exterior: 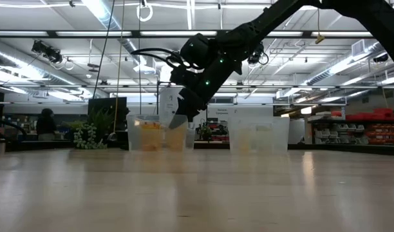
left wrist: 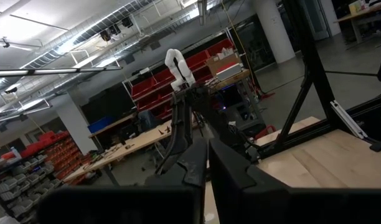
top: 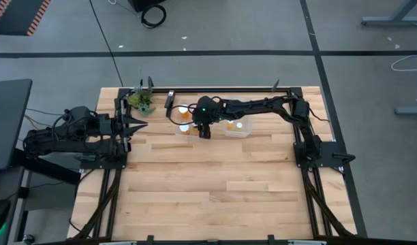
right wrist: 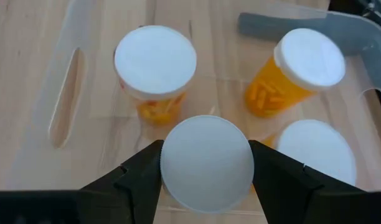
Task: Pick and place medicine bottles into bin by pill shape (circle, oval)
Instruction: Put the big orange pill bottle in the left transparent bin, then return to Home Position
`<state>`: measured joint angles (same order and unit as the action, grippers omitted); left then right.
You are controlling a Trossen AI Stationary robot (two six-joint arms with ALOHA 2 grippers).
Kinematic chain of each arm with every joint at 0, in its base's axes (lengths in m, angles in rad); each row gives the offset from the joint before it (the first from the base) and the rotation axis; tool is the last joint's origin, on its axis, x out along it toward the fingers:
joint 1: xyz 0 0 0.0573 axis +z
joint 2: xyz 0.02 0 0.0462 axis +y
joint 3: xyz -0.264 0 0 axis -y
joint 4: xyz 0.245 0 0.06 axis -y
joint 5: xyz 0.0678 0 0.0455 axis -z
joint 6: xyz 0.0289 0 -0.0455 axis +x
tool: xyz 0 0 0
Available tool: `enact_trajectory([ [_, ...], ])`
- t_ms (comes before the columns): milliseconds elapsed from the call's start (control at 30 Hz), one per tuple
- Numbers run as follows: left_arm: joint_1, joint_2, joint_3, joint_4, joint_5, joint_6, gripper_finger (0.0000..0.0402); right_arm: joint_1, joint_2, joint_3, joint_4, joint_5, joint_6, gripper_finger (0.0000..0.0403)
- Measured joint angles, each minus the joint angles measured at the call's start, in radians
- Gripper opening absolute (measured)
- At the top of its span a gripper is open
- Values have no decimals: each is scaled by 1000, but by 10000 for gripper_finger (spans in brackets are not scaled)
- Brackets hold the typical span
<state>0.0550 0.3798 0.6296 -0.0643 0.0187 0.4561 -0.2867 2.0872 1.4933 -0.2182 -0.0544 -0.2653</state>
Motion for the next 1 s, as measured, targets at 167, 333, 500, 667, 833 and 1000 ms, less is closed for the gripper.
enact_trajectory([
  [167,0,0,0,0,0,0,21,1,0,0,-1,-3,5,228],
  [333,0,0,0,0,0,0,26,2,0,0,-4,-3,16,235],
  [500,0,0,0,0,0,0,28,2,0,0,-4,-3,19,258],
  [667,0,0,0,0,0,1,20,2,0,28,-37,1,17,268],
  [833,0,0,0,0,0,2,19,2,0,74,-80,4,17,268],
  [1000,0,0,0,0,0,2,27,2,-2,138,-178,5,21,268],
])
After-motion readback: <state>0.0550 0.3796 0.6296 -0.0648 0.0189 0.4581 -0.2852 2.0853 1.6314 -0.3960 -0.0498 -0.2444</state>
